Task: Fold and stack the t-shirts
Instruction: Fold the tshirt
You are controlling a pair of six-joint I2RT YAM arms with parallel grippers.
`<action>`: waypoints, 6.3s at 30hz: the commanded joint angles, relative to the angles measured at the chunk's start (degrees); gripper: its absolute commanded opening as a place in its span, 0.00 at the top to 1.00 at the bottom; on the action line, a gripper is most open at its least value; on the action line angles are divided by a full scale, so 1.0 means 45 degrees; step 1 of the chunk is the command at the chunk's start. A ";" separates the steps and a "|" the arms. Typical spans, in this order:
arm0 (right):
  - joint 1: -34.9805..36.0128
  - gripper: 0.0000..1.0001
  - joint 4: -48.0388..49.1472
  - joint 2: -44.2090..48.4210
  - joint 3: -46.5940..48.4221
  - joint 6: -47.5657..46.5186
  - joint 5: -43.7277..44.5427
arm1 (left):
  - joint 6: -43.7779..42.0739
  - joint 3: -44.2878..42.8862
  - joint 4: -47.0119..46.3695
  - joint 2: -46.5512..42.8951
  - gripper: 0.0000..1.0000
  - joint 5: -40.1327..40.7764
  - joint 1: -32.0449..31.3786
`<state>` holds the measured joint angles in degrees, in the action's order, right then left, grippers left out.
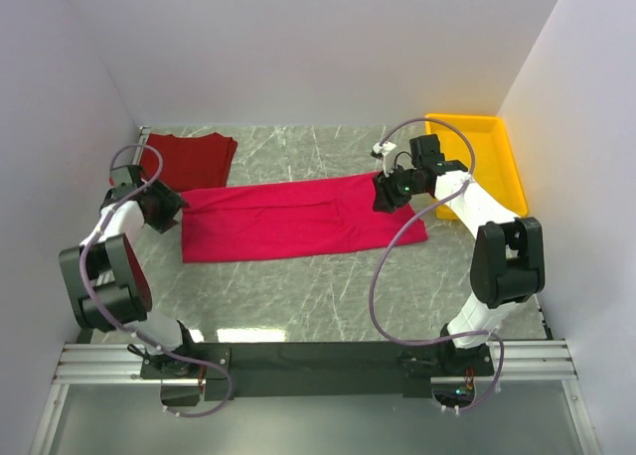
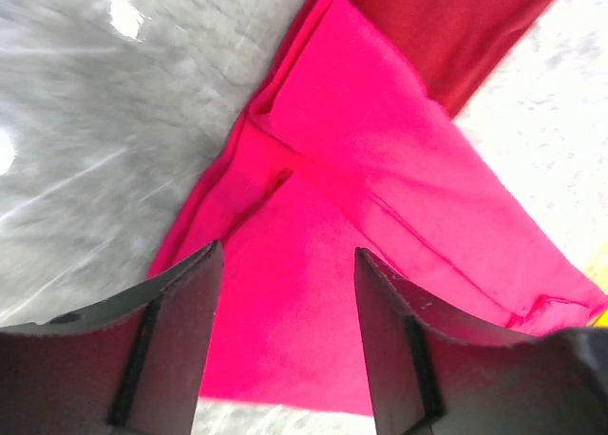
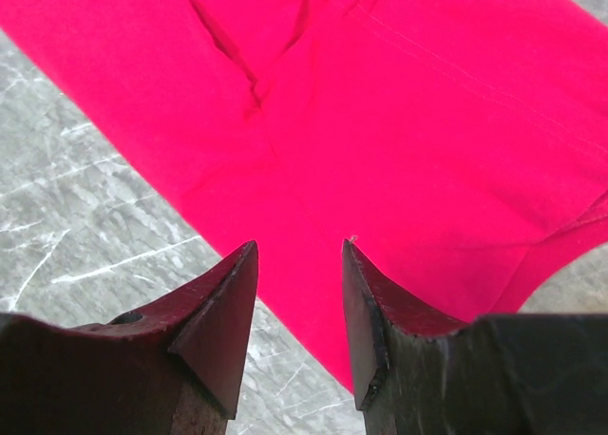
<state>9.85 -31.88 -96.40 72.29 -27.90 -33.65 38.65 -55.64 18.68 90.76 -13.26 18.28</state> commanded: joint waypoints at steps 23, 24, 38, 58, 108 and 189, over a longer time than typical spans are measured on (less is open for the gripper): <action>-0.0333 0.53 0.0443 0.1774 -0.0889 0.0009 -0.1018 | -0.0153 0.2012 0.3506 -0.0189 0.58 0.1656 0.0468; -0.0391 0.53 0.0424 0.1793 -0.0908 0.0028 -0.1019 | -0.0114 0.2032 0.3371 -0.0111 0.59 0.1637 0.0488; -0.0879 0.53 0.0229 0.2008 -0.0870 -0.0362 -0.0981 | 0.0354 0.3203 0.4401 -0.1671 0.99 0.1637 0.0449; -0.1602 0.53 -0.0866 0.0427 0.0654 -0.0656 -0.0044 | 0.0962 0.2249 0.9265 -0.7686 0.46 0.0991 0.0351; -0.0997 0.69 -0.3716 -1.0824 1.3368 0.3837 0.3689 | -0.0426 0.0958 0.3506 -0.8412 0.17 0.2321 0.0332; 1.4081 0.42 0.4779 -0.5666 0.3993 -0.3410 0.5563 | -0.1871 -0.2519 0.5420 -0.7064 0.22 0.3454 0.1132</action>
<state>73.56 -12.71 -121.64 87.20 -45.45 -11.97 29.65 -65.39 42.44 59.48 2.11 23.22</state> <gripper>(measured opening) 0.582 0.780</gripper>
